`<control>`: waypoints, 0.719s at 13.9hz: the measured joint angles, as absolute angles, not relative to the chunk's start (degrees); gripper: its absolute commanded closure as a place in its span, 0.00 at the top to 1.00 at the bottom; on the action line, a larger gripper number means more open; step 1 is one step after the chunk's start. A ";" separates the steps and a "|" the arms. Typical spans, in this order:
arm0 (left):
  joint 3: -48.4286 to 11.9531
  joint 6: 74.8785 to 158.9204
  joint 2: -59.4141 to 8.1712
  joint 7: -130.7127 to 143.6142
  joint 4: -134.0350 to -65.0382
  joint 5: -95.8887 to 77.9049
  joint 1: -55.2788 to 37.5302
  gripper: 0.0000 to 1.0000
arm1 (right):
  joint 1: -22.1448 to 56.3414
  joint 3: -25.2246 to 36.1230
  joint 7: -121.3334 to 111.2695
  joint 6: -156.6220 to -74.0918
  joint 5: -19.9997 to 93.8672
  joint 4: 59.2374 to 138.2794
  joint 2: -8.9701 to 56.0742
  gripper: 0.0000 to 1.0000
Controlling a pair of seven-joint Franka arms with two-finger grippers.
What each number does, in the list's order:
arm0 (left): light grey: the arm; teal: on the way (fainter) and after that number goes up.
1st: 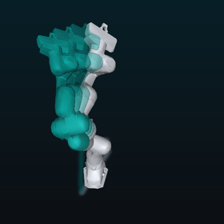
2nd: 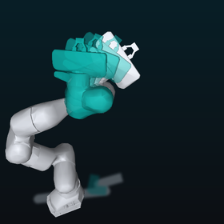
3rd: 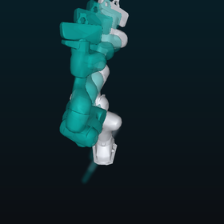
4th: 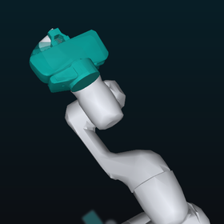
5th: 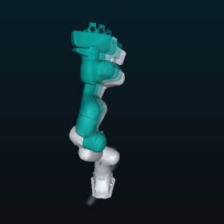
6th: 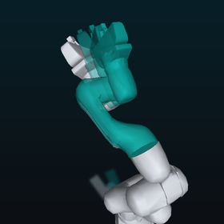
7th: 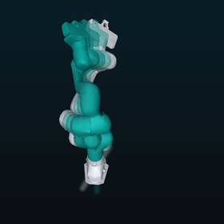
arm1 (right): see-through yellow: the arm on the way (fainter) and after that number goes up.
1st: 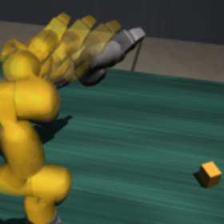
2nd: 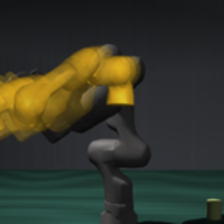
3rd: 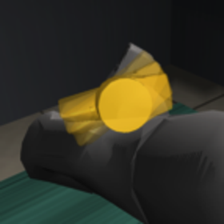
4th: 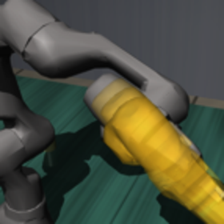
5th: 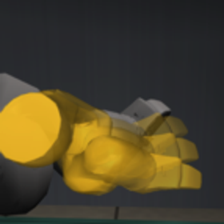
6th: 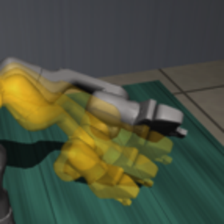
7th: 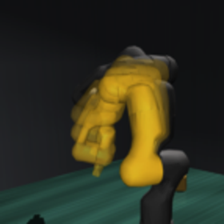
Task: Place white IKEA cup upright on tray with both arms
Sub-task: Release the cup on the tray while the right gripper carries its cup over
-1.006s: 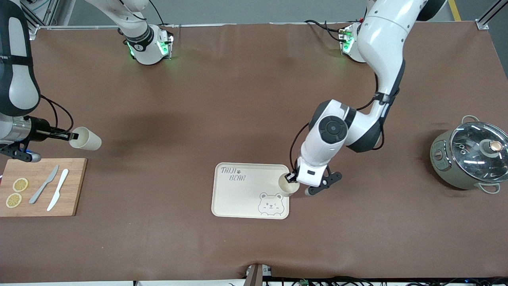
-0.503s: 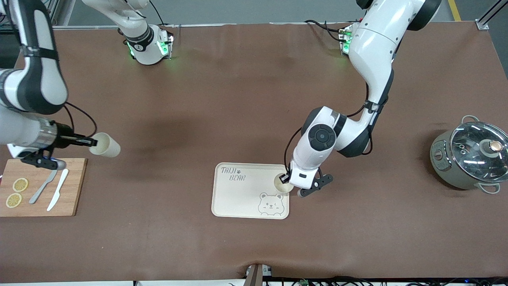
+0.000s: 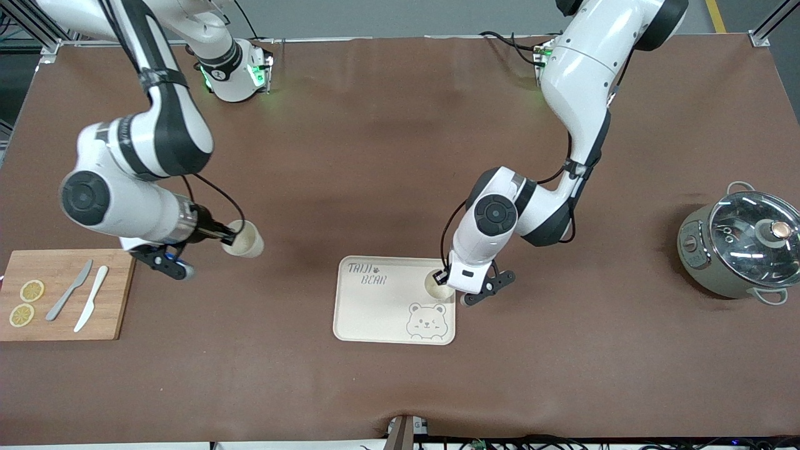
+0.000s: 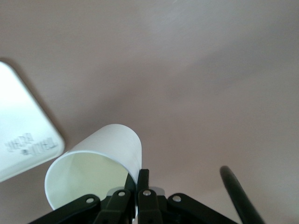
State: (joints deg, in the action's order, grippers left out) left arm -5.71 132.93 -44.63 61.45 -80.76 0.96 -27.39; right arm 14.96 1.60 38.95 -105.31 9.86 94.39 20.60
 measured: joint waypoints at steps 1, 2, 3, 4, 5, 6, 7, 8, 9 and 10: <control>-5.68 132.95 -44.64 61.45 -80.64 0.96 -27.39 1.00 | 16.12 1.61 41.63 -105.35 11.24 92.36 22.40 0.00; -5.66 132.95 -44.64 61.45 -80.35 0.96 -27.39 1.00 | 17.16 1.61 44.40 -105.36 12.14 90.38 24.14 0.00; -5.60 132.94 -44.61 61.45 -79.92 0.96 -27.38 1.00 | 18.28 1.60 47.44 -105.39 12.47 88.38 25.93 0.00; -5.47 132.94 -44.46 61.45 -79.41 0.97 -27.37 1.00 | 19.57 1.61 50.58 -105.45 12.52 86.33 27.81 0.00; -5.16 132.68 -43.94 61.45 -78.90 0.98 -27.31 1.00 | 20.94 1.61 53.44 -105.56 12.53 84.28 29.73 0.00; -4.74 131.58 -43.02 61.45 -78.41 1.00 -27.15 1.00 | 22.23 1.61 55.78 -105.88 12.53 82.27 31.61 0.00; -4.11 130.20 -41.72 61.45 -78.03 1.02 -26.96 1.00 | 23.47 1.61 58.01 -106.59 12.53 80.21 33.52 0.00; -3.12 129.34 -40.14 61.45 -77.86 1.05 -26.81 1.00 | 24.65 1.61 60.22 -108.01 12.54 78.27 35.35 0.00; -2.06 128.87 -38.45 61.44 -77.78 1.06 -26.52 1.00 | 25.71 1.62 62.19 -109.79 12.54 76.73 36.94 0.00; -1.24 128.50 -36.75 61.43 -77.73 1.09 -25.86 1.00 | 26.71 1.63 63.74 -111.72 12.54 75.69 38.32 0.00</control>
State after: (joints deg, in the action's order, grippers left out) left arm -1.24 128.50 -36.75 61.43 -77.73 1.09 -25.86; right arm 26.71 1.63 63.74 -111.72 12.54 75.69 38.32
